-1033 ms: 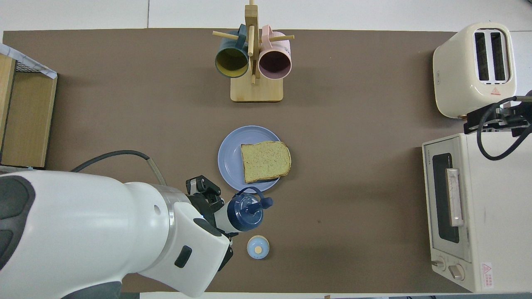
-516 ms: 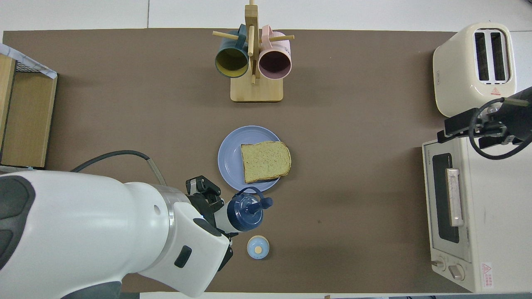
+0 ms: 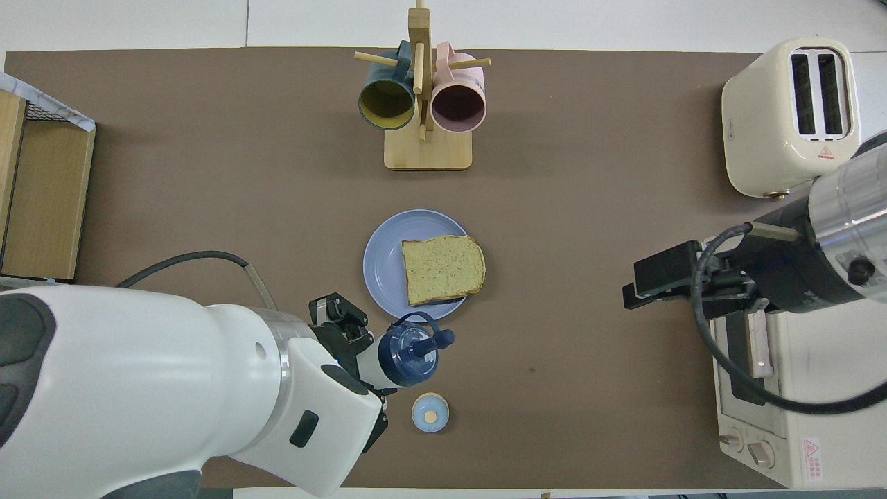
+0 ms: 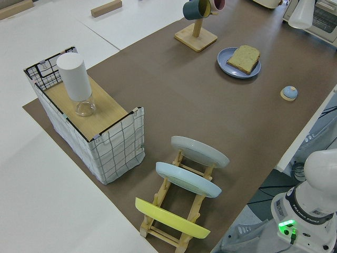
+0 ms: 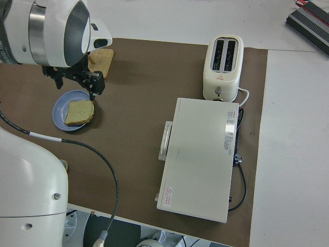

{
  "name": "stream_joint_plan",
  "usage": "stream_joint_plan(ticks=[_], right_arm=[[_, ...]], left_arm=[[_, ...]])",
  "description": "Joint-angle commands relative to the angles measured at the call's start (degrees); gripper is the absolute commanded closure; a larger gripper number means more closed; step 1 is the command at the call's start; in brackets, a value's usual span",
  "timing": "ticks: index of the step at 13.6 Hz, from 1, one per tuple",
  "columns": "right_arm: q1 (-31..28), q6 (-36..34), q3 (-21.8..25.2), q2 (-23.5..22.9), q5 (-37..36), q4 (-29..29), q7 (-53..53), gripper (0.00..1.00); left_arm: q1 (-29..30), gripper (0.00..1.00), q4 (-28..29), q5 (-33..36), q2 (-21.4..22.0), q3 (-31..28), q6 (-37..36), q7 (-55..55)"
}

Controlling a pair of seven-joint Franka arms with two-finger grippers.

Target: Put bread on plate and add seasoning

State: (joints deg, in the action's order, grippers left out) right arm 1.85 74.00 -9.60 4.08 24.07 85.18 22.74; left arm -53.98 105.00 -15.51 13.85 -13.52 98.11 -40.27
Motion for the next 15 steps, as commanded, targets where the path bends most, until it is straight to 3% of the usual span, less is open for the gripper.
stream_joint_plan(ticks=[1, 4, 6, 9, 12, 15], right_arm=[[-0.97, -1.05, -7.69, -0.74, 1.24, -7.9, 8.96, 0.02], [-0.97, 4.98, -15.34, -0.83, 1.33, -9.24, 15.91, 0.26], [-0.97, 10.7, -19.39, -0.74, 1.15, -9.15, 19.26, 0.36], [-0.97, 16.16, -20.46, -0.74, 0.98, -8.37, 19.71, 0.48], [-0.97, 20.04, -21.34, -0.74, 0.54, -5.03, 19.1, 0.5], [-1.06, 18.73, -21.08, -0.74, 0.01, -4.4, 16.74, 0.5]], left_arm=[[0.02, 1.0, 1.88, -1.1, 1.8, -0.1, 1.12, -0.95], [0.02, 1.0, 1.88, -1.1, 1.8, -0.01, 1.12, -0.95], [0.02, 1.0, 1.96, -1.19, 1.8, 0.07, 1.3, -1.04], [0.11, 1.0, 2.84, -3.2, 2.41, -0.1, 2.08, -1.13], [0.02, 1.0, 4.51, -3.48, 3.38, -0.1, 3.31, -1.56], [0.02, 1.0, 5.13, -3.83, 3.64, -0.01, 4.11, -3.75]])
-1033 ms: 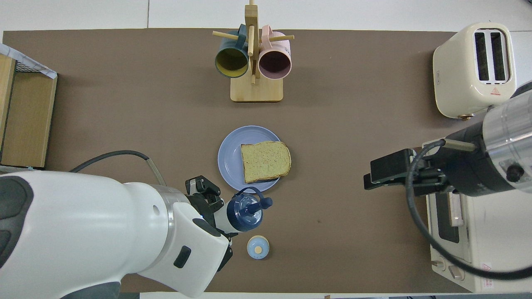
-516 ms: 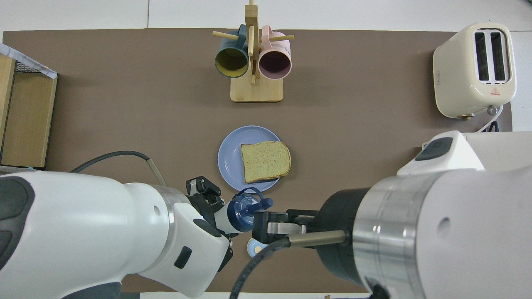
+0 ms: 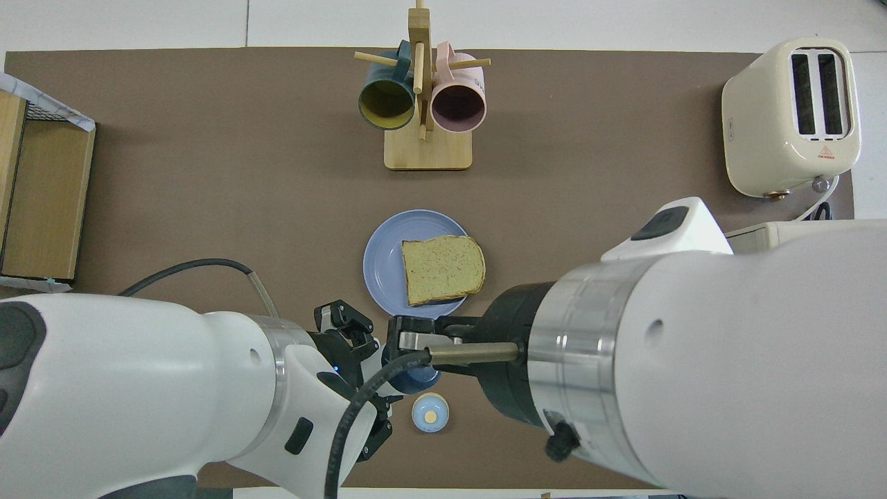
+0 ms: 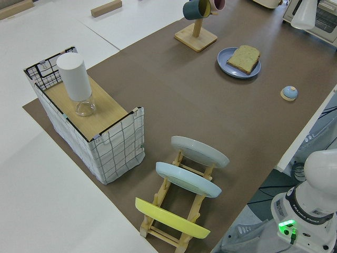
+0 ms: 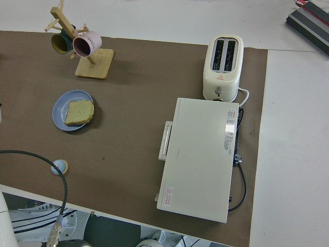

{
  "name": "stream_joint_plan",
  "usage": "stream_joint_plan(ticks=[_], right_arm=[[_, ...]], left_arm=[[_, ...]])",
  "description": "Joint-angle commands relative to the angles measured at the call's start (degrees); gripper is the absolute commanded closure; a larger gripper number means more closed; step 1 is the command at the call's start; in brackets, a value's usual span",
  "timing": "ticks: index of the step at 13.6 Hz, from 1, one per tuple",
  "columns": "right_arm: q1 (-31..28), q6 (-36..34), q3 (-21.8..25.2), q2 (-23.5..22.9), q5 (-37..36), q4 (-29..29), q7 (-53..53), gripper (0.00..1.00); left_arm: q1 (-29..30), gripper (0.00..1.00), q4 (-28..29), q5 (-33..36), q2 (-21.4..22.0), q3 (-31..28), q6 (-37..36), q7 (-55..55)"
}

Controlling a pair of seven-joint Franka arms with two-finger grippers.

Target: Put bread on plate and add seasoning

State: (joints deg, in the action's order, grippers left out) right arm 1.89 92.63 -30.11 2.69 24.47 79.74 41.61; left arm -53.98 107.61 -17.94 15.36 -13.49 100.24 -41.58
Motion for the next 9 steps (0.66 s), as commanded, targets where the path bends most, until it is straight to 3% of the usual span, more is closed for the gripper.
stream_joint_plan(ticks=[1, 9], right_arm=[[-1.1, -0.78, -0.56, 0.56, -1.08, 0.95, -3.02, 0.5], [-1.19, -3.86, -0.3, 0.74, -1.97, 0.95, -6.72, 0.59]], left_arm=[[0.02, 1.0, 2.77, -2.09, 2.13, -0.13, 2.24, -2.72], [0.02, 1.0, 3.3, -2.54, 2.48, -0.13, 2.5, -2.9]])
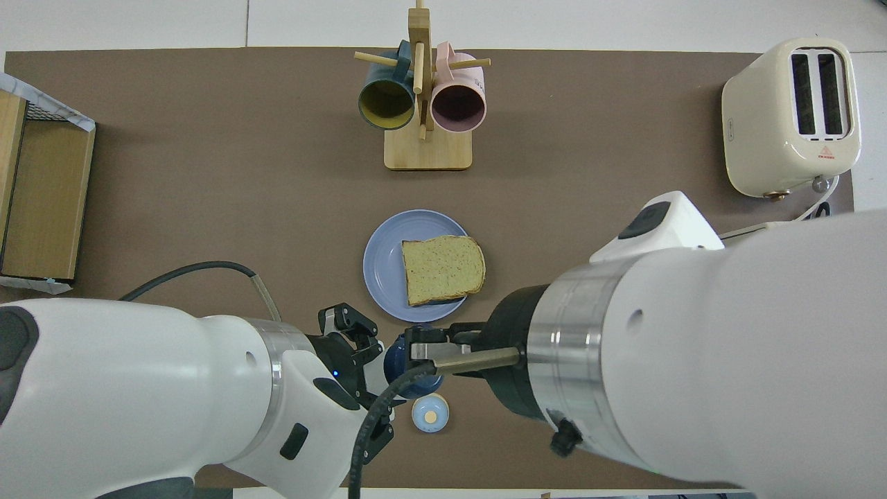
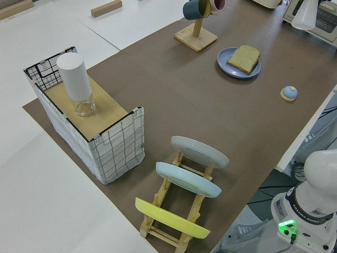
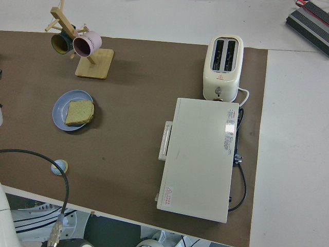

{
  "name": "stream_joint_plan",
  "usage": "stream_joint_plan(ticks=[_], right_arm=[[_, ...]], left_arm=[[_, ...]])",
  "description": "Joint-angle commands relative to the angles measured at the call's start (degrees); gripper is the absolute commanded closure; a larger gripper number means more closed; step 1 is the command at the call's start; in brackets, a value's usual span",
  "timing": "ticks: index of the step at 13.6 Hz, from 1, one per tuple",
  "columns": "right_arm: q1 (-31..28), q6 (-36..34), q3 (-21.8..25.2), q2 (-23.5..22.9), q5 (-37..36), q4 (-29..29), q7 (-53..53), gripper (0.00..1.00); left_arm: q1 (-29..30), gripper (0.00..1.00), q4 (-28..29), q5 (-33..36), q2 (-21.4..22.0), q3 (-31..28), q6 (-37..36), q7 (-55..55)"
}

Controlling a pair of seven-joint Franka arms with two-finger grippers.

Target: Put bread on plate and add seasoning

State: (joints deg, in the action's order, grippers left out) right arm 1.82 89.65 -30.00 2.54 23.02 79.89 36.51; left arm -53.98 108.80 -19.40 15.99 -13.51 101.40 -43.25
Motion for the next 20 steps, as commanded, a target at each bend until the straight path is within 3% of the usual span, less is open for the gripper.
stream_joint_plan(ticks=[1, 6, 11, 16, 20], right_arm=[[-1.12, -1.05, -0.41, 0.88, -0.52, 0.8, -1.62, 0.61], [-1.12, -1.41, -0.32, 0.8, -0.52, 0.36, -1.18, 0.84], [-1.2, -1.58, -0.06, 0.53, -0.43, 0.18, -1.09, 1.0], [-2.0, -1.67, 3.89, -0.17, 0.62, -0.26, -3.1, 1.0], [-2.0, -1.67, 10.56, 0.35, 0.71, 0.7, -11.53, 1.0]], left_arm=[[0.02, 1.0, 2.11, -1.16, 1.85, -0.11, 1.35, -1.23], [0.11, 1.0, 2.29, -1.78, 1.94, -0.11, 1.44, -1.23], [0.11, 1.0, 2.47, -2.04, 2.03, -0.11, 2.14, -1.14], [0.11, 1.0, 2.73, -2.04, 2.12, -0.11, 2.05, -1.14], [0.11, 1.0, 2.82, -2.04, 2.38, -0.2, 2.05, -1.05]])
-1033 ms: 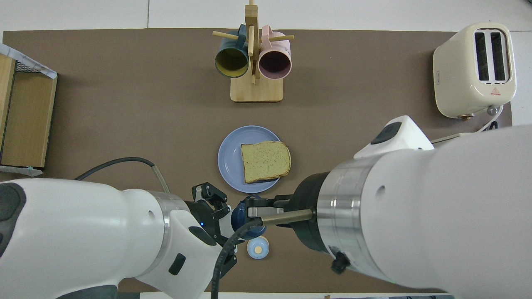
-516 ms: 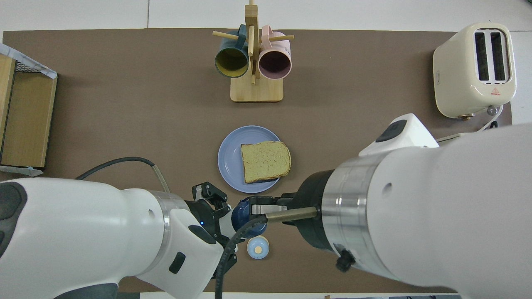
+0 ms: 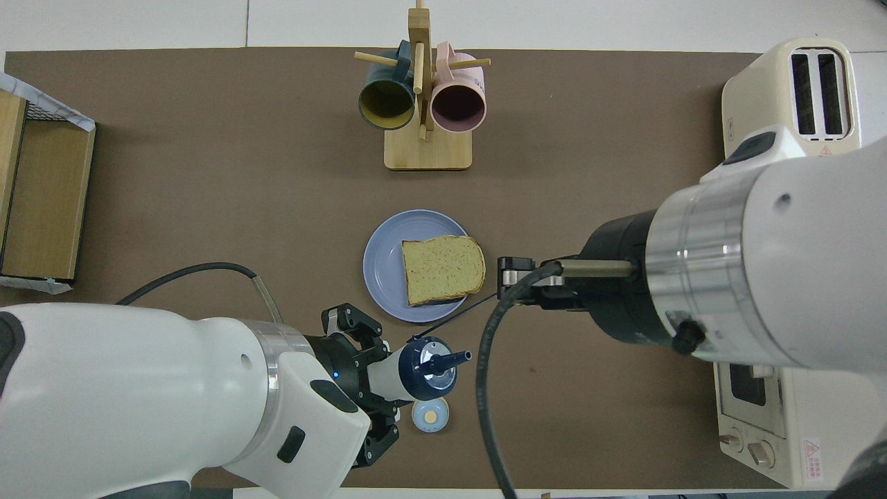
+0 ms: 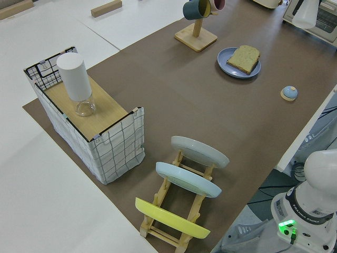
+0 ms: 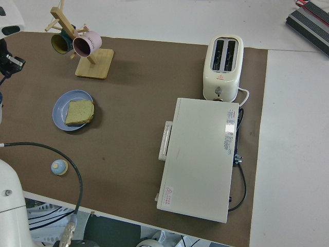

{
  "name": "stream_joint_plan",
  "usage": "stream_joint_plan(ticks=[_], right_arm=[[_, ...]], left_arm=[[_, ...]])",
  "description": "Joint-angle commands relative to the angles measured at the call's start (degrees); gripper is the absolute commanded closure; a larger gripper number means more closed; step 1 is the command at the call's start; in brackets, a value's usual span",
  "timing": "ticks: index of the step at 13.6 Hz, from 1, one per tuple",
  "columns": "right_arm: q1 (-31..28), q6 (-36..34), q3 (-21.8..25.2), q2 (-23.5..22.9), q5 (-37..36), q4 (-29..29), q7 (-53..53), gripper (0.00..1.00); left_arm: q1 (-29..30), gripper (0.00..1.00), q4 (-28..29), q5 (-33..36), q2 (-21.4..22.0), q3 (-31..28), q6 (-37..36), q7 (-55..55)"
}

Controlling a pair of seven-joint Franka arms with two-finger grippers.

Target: Put bread on plate and add seasoning

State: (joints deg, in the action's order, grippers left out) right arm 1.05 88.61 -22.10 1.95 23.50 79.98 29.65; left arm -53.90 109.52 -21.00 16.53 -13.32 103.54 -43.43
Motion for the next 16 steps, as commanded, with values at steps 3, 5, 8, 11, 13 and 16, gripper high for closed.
stream_joint_plan(ticks=[3, 5, 8, 11, 13, 16], right_arm=[[-1.4, 1.99, 3.99, 2.08, -0.92, 6.04, -8.37, 0.0], [-1.93, 5.77, 4.61, 2.18, -4.41, 9.75, -11.53, 0.0], [-2.71, 7.63, 7.5, -0.97, -12.84, 10.11, -17.85, 0.0], [-2.98, 7.02, 10.4, -3.7, -20.39, 9.42, -24.63, 0.0], [-3.07, 4.92, 12.43, -6.33, -24.63, 6.71, -26.56, 0.0], [-3.33, 2.62, 13.31, -13.11, -29.65, 0.19, -27.97, 0.0]], left_arm=[[0.02, 1.0, 2.01, -0.45, 1.75, -0.48, -0.53, -0.78], [0.02, 1.0, 2.01, -0.45, 1.75, -0.56, -0.71, -0.87], [0.02, 1.0, 1.93, -0.45, 1.75, -0.65, -0.8, -0.78], [0.11, 1.0, 1.93, -0.36, 1.75, -0.65, -0.8, -0.78], [0.11, 1.0, 1.84, -0.19, 1.66, -0.65, -0.71, -0.52], [0.11, 1.0, 1.84, 0.52, 1.49, -0.65, -0.8, -0.43]])
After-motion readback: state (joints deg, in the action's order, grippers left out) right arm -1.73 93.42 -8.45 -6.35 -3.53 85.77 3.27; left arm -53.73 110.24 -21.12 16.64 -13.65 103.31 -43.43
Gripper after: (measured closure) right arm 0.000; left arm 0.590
